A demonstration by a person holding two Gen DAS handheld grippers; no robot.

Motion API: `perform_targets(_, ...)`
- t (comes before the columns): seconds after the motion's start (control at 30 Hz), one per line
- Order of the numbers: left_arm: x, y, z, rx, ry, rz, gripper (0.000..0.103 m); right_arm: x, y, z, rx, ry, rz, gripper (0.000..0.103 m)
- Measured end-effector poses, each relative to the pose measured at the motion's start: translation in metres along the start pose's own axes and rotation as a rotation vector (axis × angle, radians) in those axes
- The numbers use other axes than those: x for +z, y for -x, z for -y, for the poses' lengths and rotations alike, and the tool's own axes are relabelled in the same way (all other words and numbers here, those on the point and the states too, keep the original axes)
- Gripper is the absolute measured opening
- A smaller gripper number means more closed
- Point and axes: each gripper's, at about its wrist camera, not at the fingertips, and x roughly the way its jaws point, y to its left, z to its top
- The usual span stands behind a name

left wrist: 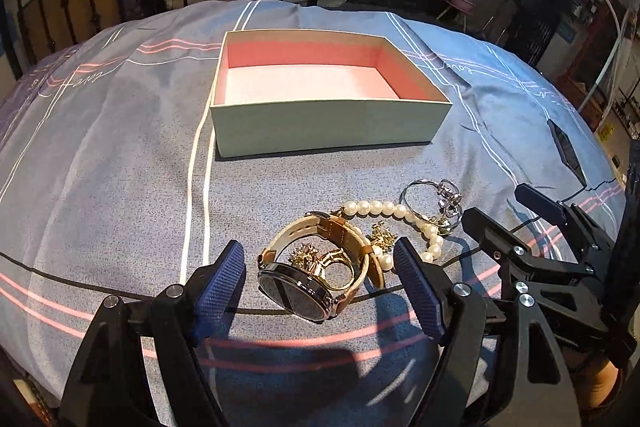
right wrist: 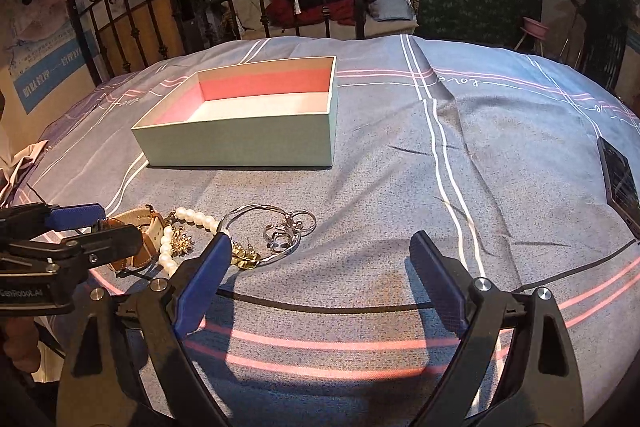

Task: Organize jewelry
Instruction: 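Lower the left tool onto the gold watch and close on it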

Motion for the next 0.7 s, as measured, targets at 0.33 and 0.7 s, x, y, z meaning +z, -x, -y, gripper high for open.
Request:
perform_targets(0.33, 0.001, -0.006, -0.002, -0.032, -0.037, 0.022, 0.048, 0.005, -0.018, -0.006, 0.027, 0.028, -0.056, 0.079)
perform_targets(0.7, 0.006, 0.003, -0.011, -0.037, 0.012, 0.054, 0.046, 0.015, -0.033, -0.024, 0.068, 0.093, -0.1, 0.07)
